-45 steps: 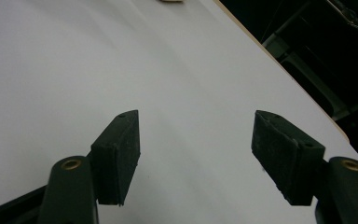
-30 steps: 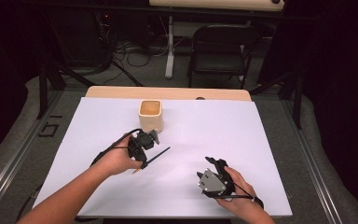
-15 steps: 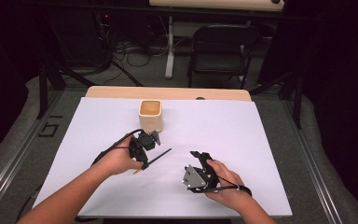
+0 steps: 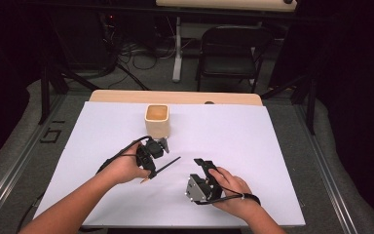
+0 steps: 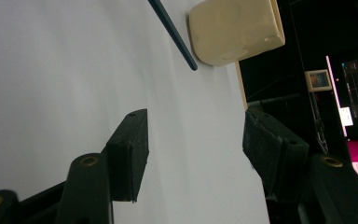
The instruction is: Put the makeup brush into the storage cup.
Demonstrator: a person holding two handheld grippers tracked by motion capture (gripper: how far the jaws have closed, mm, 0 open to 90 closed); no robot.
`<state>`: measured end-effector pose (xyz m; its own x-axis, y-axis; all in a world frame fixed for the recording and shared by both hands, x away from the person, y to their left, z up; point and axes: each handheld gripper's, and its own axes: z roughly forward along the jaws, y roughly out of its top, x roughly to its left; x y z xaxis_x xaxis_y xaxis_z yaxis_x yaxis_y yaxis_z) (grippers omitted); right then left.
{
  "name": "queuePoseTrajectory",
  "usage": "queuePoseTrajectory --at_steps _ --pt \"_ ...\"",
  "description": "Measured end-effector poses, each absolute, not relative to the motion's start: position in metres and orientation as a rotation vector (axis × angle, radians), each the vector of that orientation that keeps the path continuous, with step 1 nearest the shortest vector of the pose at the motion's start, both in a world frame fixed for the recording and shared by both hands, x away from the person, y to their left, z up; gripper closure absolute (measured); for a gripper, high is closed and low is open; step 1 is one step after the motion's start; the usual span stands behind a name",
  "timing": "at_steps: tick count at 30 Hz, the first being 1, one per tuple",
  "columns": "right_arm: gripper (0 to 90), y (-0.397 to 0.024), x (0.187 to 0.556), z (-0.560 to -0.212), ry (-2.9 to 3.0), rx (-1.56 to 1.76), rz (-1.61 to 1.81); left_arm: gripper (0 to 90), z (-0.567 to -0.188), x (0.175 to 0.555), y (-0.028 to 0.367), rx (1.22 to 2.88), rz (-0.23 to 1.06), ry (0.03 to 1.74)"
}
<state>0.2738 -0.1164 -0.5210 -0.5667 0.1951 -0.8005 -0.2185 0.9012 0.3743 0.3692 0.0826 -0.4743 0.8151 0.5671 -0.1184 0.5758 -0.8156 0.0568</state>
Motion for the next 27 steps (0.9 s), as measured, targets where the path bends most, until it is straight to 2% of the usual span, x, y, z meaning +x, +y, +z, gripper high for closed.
queuePoseTrajectory --at_steps 11,27 --pt "43.2 -0.112 0.27 -0.528 2.113 -0.086 0.514 84.1 -0.476 0.363 0.072 2.92 -0.164 0.864" --pt "56.6 -0.103 0.261 -0.537 2.099 -0.232 0.468 84.1 -0.476 0.352 0.046 2.966 -0.179 0.755"
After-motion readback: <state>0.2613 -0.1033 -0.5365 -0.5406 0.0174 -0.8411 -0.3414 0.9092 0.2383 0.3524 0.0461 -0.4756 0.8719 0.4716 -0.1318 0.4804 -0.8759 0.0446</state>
